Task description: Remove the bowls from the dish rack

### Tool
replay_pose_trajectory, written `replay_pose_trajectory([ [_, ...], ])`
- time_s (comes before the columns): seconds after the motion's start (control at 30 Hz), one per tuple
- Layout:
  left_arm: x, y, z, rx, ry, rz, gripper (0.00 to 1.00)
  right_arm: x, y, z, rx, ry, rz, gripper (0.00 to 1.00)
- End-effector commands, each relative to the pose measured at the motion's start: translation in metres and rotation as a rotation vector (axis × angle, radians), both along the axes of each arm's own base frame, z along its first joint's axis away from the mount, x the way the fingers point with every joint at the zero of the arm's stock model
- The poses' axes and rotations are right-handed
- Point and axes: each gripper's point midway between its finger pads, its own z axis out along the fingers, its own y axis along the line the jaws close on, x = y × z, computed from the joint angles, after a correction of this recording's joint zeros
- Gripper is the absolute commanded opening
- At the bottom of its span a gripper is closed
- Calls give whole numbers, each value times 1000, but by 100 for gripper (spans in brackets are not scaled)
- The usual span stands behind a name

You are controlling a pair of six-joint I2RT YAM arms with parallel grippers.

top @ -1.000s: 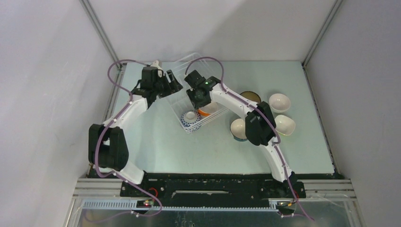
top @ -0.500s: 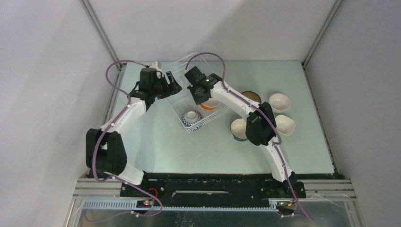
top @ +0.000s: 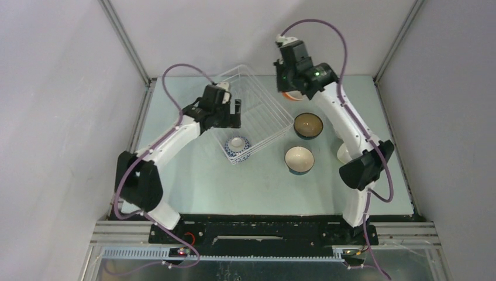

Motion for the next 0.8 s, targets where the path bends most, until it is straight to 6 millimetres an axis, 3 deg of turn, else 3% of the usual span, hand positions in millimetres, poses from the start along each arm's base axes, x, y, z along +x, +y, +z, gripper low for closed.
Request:
replay_pose_trajectory([
  [0.0,6,-5,15,236,4,-58,100,3,-79,-14,-119,61,-223,0],
  [0.17,-2,-28,5,274,42,-123,100,-14,-137,-43,-213,126,-382,0],
  [0.3,-8,-40,-5,270,66,-157,100,-39,-164,-59,-246,172,-485,0],
  [0.77,-29,-57,-48,248,229,-267,100,-100,-146,-111,-329,261,-472,0],
])
